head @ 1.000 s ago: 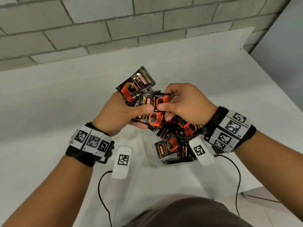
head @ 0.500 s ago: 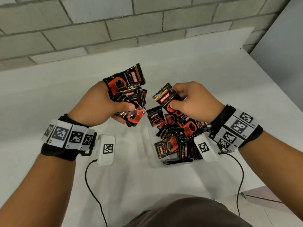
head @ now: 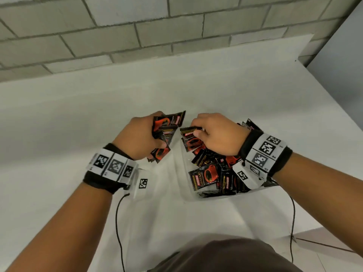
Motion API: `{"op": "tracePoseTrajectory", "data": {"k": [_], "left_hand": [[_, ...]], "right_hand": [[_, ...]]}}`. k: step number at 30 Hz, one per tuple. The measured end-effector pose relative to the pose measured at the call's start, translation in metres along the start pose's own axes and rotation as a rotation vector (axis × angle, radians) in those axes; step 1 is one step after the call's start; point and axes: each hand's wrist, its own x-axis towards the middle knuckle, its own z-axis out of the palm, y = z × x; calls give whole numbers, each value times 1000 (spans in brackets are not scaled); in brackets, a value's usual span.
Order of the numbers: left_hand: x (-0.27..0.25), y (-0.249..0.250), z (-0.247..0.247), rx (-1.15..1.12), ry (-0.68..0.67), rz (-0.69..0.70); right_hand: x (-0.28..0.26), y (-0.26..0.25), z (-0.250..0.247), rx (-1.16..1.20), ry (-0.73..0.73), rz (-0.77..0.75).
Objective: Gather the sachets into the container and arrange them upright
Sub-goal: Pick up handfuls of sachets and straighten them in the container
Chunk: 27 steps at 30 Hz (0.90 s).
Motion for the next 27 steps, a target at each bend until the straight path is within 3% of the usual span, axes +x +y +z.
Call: {"op": "tracePoseTrajectory", "data": {"k": [6,11,19,24,27], "left_hand": [[7,5,18,86,7,20],[6,1,15,1,21,-15],[1,-2,12,-58,13,-44],[-2,2,7,-99,7,-44],[-5,2,-1,-184,-24,-70]], "right_hand": [[8,8,0,-62,29,-1],[11,6,0,-13,74,33],[20,2,6,-145,4,161],[16,4,-2,-114,-11,139],[13,2,-11,43,65,35]]}}
